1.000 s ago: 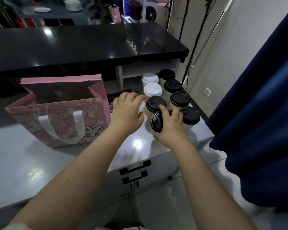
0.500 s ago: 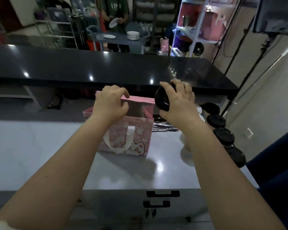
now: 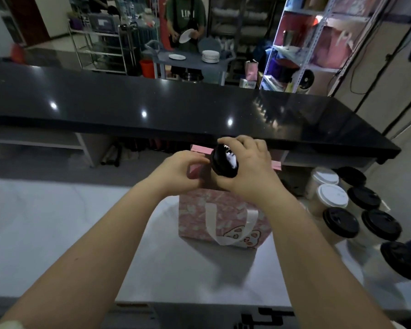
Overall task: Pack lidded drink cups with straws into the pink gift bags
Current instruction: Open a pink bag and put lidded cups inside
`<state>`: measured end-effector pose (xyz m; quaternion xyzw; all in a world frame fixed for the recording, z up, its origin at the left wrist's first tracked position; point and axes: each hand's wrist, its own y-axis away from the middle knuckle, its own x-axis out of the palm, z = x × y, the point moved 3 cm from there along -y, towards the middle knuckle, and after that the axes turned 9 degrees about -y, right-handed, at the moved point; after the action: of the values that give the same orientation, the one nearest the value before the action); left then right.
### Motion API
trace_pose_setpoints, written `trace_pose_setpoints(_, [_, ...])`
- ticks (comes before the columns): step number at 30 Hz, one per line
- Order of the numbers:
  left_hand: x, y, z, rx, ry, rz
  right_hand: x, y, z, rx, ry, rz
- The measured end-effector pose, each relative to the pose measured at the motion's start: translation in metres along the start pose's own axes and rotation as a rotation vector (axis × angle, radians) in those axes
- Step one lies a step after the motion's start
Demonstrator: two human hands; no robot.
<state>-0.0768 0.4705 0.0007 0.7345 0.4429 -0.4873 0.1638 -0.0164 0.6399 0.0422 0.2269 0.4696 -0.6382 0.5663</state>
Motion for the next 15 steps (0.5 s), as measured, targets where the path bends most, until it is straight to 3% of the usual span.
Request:
trace_pose_setpoints(4, [0.004, 0.002, 0.011, -0.066, -0.156, 0.185, 0.014, 0.002, -0.016, 0.13, 0.235, 0.018])
trace_pose_setpoints(7, [0.009, 0.004, 0.011, -0.035, -0.27, 0.275, 0.018, 0.008, -0.021, 0.128, 0.248, 0.049])
trace_pose_setpoints(11, [0.021, 0.011, 0.007, 0.0, -0.211, 0.328, 0.023, 0.015, -0.02, 0.087, 0.213, 0.092])
trace_pose_setpoints(15, [0.029, 0.02, 0.002, 0.041, -0.124, 0.34, 0.046, 0.016, -0.021, 0.069, 0.37, 0.298])
